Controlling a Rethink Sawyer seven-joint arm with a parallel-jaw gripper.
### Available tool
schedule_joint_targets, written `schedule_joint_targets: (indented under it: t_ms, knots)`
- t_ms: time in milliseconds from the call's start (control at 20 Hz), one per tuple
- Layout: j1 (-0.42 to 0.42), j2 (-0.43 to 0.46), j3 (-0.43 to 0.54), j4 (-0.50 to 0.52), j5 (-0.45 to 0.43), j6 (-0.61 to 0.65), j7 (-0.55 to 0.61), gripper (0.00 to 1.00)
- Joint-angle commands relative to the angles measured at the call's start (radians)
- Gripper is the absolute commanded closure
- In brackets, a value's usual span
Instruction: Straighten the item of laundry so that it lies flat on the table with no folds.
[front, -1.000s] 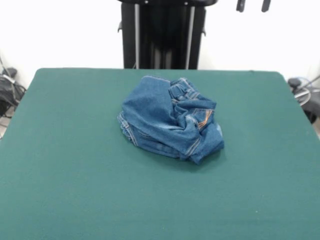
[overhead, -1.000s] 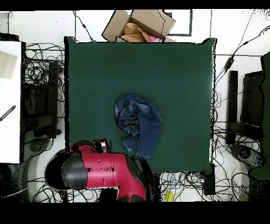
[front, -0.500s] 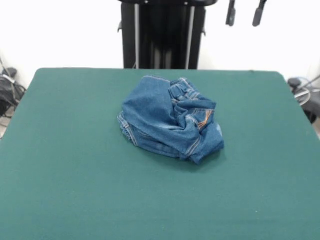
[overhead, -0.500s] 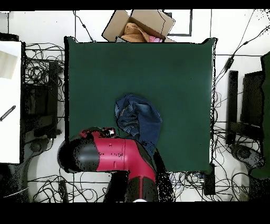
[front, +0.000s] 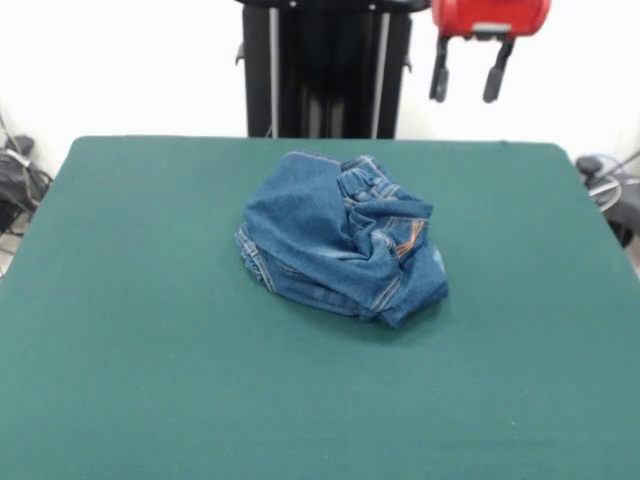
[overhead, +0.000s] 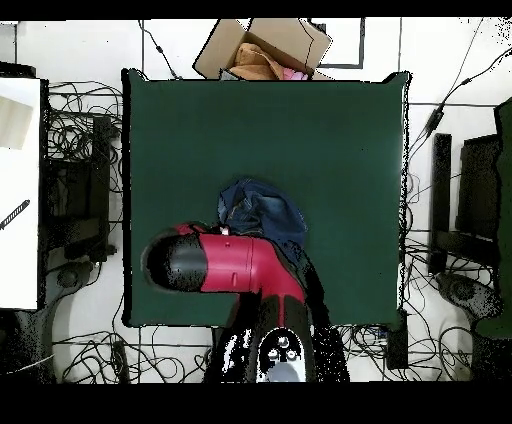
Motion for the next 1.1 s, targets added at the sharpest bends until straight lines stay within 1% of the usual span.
schedule_joint_targets:
  t_ms: [50,350,400,600,800,1100]
  knots:
    - [-0.023,0.118,0.045,-0.038,-0.05,-0.095,0.107,0.0]
    - [-0.018,0.166,0.036,-0.074,-0.053,-0.126,0.113,0.0]
    - [-0.019,0.194,0.035,-0.093,-0.055,-0.138,0.113,0.0]
    - [-0.028,0.219,0.038,-0.098,-0.05,-0.163,0.112,0.0]
    - [-0.041,0.21,0.047,-0.084,-0.035,-0.158,0.109,0.0]
    - [-0.073,0.139,0.052,-0.03,-0.031,-0.122,0.085,0.0]
